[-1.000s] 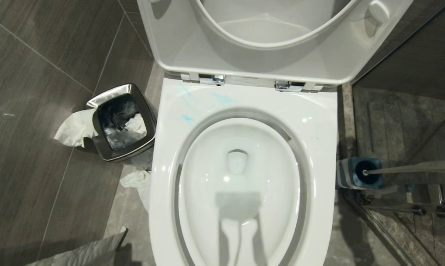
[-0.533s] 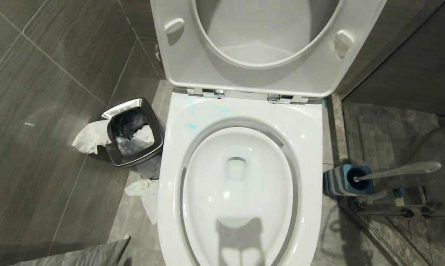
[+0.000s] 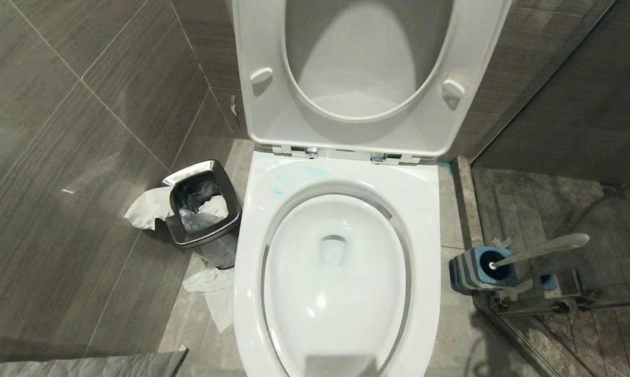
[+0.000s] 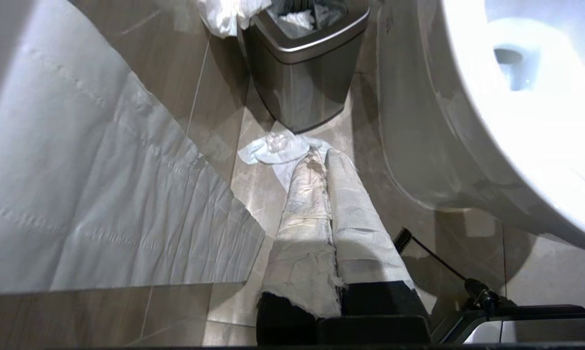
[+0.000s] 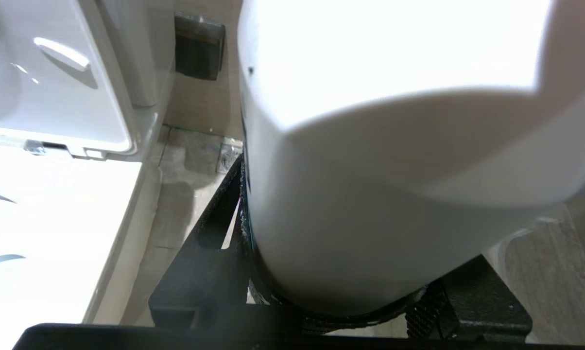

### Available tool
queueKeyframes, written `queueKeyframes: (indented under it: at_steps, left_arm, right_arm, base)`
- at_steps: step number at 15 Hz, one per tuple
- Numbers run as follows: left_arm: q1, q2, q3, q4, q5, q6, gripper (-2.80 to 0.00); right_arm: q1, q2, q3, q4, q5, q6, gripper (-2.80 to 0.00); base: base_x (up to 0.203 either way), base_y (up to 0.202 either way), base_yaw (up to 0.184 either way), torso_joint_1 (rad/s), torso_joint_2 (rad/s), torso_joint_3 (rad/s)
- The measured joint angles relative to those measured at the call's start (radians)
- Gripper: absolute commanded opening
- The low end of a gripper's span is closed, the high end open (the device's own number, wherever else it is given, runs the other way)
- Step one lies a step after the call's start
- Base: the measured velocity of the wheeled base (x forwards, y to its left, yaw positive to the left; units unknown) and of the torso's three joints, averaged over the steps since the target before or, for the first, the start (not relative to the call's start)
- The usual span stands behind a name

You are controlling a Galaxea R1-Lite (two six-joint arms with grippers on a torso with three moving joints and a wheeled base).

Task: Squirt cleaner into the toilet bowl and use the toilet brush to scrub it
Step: Pour in the cleaning agent

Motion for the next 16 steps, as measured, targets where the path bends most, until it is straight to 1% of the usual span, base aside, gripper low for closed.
queueKeyframes:
  at_steps: [3, 10, 14, 16]
  left_arm:
    - [0.0, 0.0, 0.0, 0.0, 0.001, 0.0, -2.8]
    - [0.0, 0.0, 0.0, 0.0, 0.0, 0.0, -2.8]
    - [0.0, 0.0, 0.0, 0.0, 0.001, 0.0, -2.8]
    - [0.0, 0.0, 0.0, 0.0, 0.0, 0.0, -2.8]
  right_arm:
    - [0.0, 0.006, 0.011, -0.002, -0.001, 0.016, -2.8]
    - [0.0, 0.008, 0.055, -0.004, -0.001, 0.02, -2.8]
    - [0.027, 0.035, 0.041, -0.008, -0.001, 0.084, -2.8]
    - [0.049, 0.055, 0.036, -0.007, -0.001, 0.092, -2.8]
  base:
    - [0.0, 0.0, 0.0, 0.0, 0.0, 0.206]
    - [0.0, 0.0, 0.0, 0.001, 0.0, 0.199]
    - [0.0, 0.0, 0.0, 0.004, 0.0, 0.152]
    - [0.0, 0.0, 0.0, 0.004, 0.0, 0.022]
